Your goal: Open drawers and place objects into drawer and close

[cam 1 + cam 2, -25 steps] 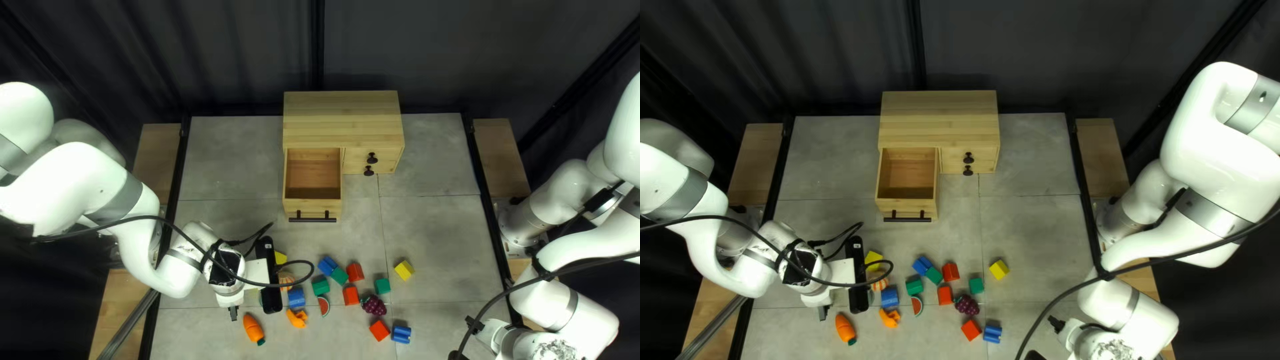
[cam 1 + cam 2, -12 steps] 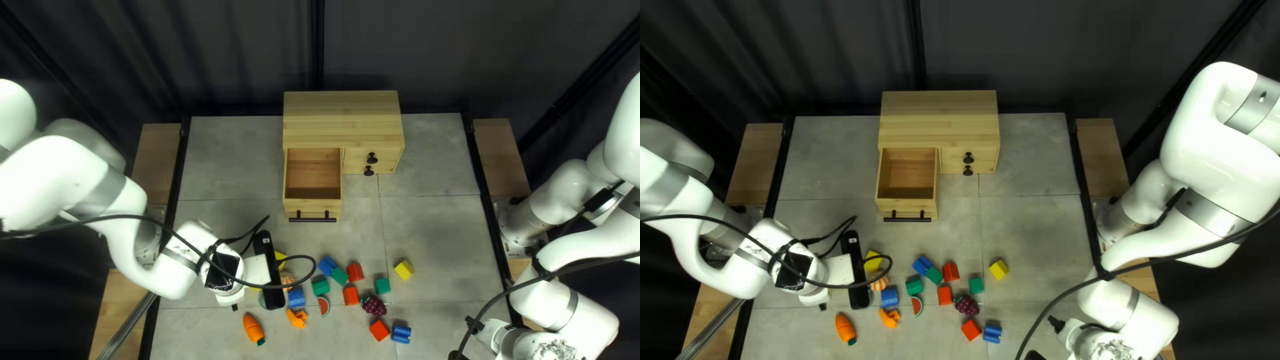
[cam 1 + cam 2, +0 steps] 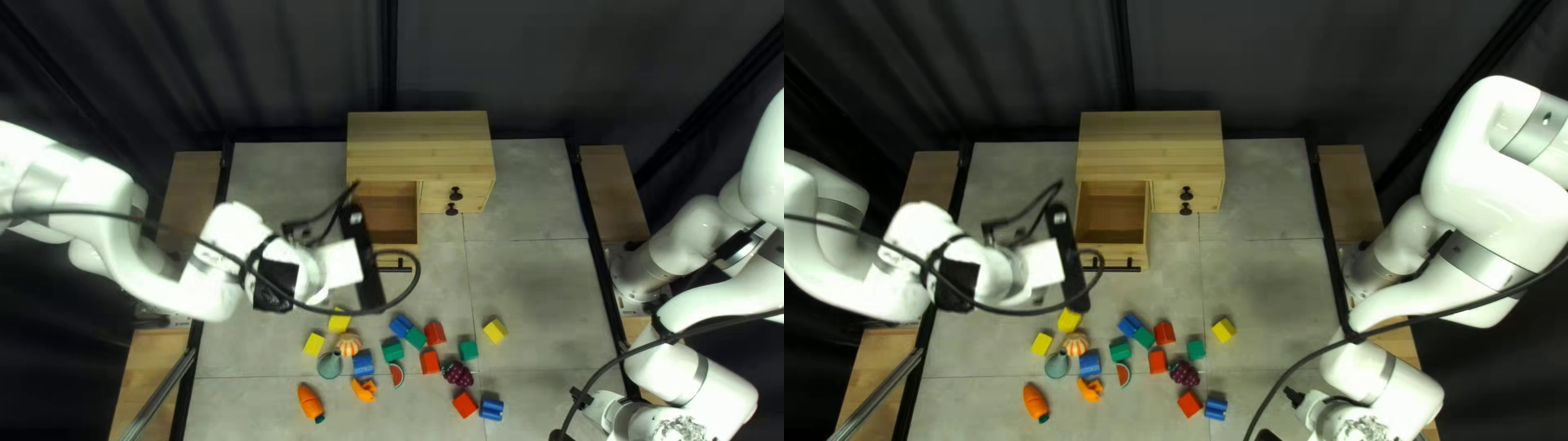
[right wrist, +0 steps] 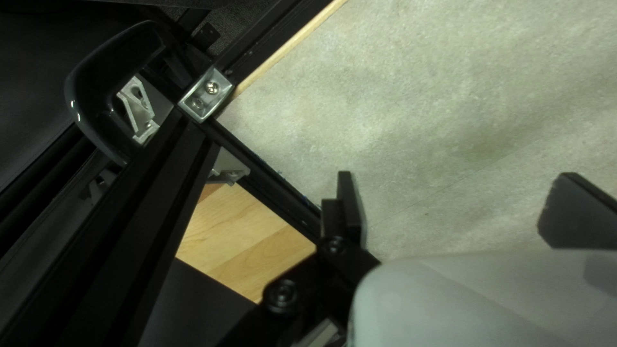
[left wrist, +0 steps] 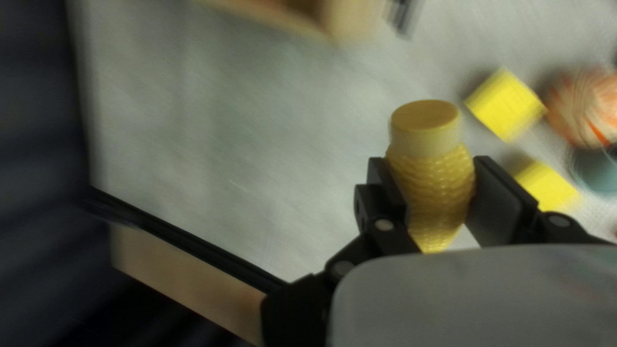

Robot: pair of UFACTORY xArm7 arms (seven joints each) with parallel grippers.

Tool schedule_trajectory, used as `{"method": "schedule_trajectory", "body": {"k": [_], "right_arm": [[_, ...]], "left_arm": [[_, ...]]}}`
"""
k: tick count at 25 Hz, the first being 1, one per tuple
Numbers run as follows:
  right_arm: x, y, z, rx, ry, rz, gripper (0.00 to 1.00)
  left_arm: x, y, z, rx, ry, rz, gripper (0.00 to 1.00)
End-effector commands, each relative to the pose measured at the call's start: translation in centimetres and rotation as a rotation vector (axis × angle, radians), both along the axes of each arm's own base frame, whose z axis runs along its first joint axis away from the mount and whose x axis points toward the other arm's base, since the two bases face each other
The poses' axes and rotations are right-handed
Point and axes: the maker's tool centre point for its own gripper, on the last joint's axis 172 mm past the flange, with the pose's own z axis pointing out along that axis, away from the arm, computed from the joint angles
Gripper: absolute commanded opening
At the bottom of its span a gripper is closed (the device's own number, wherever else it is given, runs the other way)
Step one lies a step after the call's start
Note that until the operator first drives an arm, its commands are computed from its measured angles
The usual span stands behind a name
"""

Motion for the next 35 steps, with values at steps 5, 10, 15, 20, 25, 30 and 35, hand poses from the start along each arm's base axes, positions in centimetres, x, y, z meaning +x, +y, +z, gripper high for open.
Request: {"method": "schedule_trajectory", "body": {"k": [5, 10, 15, 20, 25, 30, 35], "right_arm": [[0.0, 0.0, 0.0, 0.0, 0.0, 0.0, 1.0], [0.0, 0.0, 0.0, 0.0, 0.0, 0.0, 1.0], [0.0, 0.0, 0.0, 0.0, 0.0, 0.0, 1.0], [0.0, 0.0, 0.0, 0.0, 0.0, 0.0, 1.0], [0.0, 0.0, 0.0, 0.0, 0.0, 0.0, 1.0], [0.0, 0.0, 0.0, 0.0, 0.0, 0.0, 1.0], [0.0, 0.0, 0.0, 0.0, 0.0, 0.0, 1.0]], "left_arm": [[5.4, 4.2, -5.5, 0.037, -0.06, -0.041, 1.0], [3.7, 2.3, -6.8, -0.011, -0.067, -0.023, 1.0], [2.2, -4.2, -5.7, -0.074, -0.03, -0.079, 1.0], [-1.0, -13.6, -7.0, -0.193, 0.106, -0.199, 1.0], [-5.9, -19.0, -9.4, -0.286, 0.258, -0.369, 1.0], [-9.0, -19.8, -13.2, -0.373, 0.328, -0.453, 1.0], [-10.0, -21.4, -16.7, -0.434, 0.354, -0.498, 1.0]]}}
